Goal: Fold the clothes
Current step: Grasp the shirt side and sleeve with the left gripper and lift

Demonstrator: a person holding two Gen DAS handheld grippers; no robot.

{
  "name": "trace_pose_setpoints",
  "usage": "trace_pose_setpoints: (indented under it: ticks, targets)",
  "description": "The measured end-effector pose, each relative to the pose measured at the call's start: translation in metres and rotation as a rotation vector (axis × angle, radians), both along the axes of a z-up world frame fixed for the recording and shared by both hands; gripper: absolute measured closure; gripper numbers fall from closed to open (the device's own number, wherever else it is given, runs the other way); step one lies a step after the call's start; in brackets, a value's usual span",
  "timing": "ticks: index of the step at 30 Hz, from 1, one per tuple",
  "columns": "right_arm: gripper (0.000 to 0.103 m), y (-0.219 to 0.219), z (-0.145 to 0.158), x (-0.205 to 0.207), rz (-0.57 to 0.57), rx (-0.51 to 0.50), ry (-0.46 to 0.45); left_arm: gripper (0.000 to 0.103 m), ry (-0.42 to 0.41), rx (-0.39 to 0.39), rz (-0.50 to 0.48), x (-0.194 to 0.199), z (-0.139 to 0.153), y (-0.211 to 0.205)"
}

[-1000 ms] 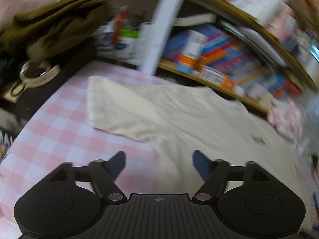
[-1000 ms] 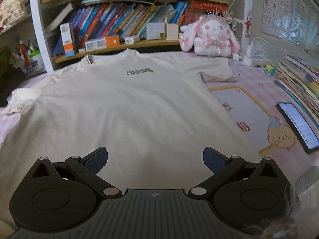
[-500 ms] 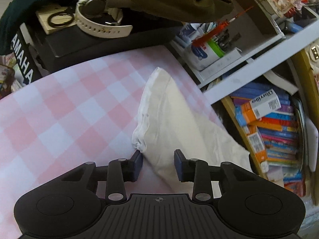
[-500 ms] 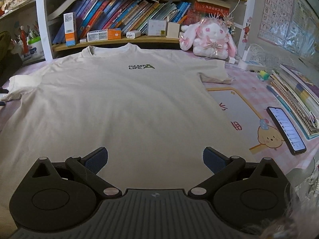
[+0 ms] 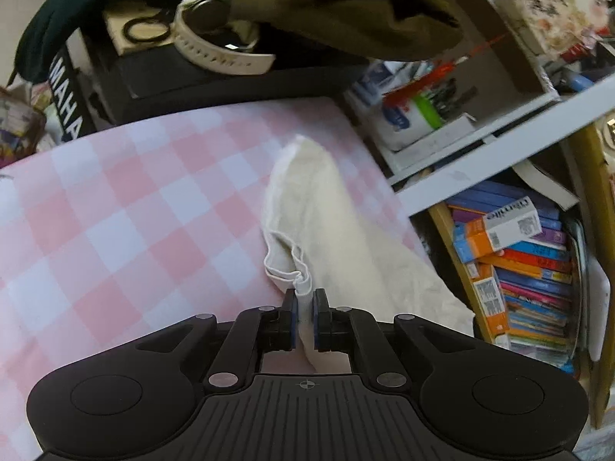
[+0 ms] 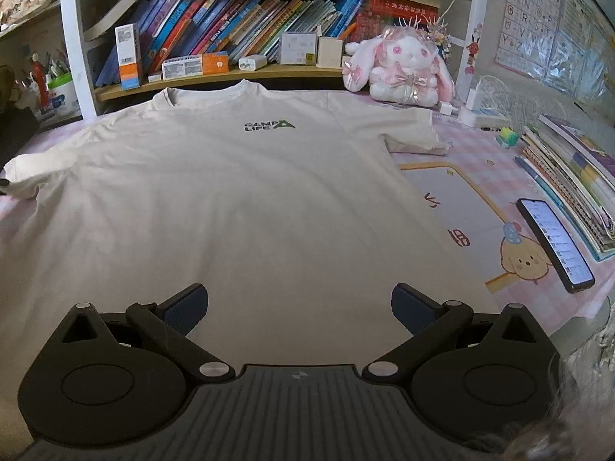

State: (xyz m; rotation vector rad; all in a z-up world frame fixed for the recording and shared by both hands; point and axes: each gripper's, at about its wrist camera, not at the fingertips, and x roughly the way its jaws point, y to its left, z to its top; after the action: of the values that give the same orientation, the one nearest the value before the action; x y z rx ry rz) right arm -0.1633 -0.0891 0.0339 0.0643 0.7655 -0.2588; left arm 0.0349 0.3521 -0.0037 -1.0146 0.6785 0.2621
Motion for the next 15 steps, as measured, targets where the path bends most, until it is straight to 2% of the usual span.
trace_pose_setpoints:
  ticks: [3,7,11,12,15]
  targets:
    - [0.000,0.000,0.001,0.000,0.011,0.001,-0.005,0.093,0.019,-0.038,0.024,-0.001,-0.008,0.004]
    - [0.000,-0.006,0.001,-0.001,0.019,0.001,-0.007,0.091,-0.003,-0.108,0.070,-0.005,-0.020,0.008]
    - [0.000,-0.014,0.000,0.001,0.031,0.006,-0.011,0.092,-0.022,-0.120,0.109,-0.007,-0.023,0.007]
    - [0.000,-0.017,0.000,0.002,0.039,0.007,-0.013,0.096,-0.022,-0.117,0.119,-0.007,-0.023,0.006]
    - [0.000,-0.028,-0.001,0.007,0.068,0.013,-0.023,0.097,-0.015,-0.096,0.160,-0.008,-0.020,0.002]
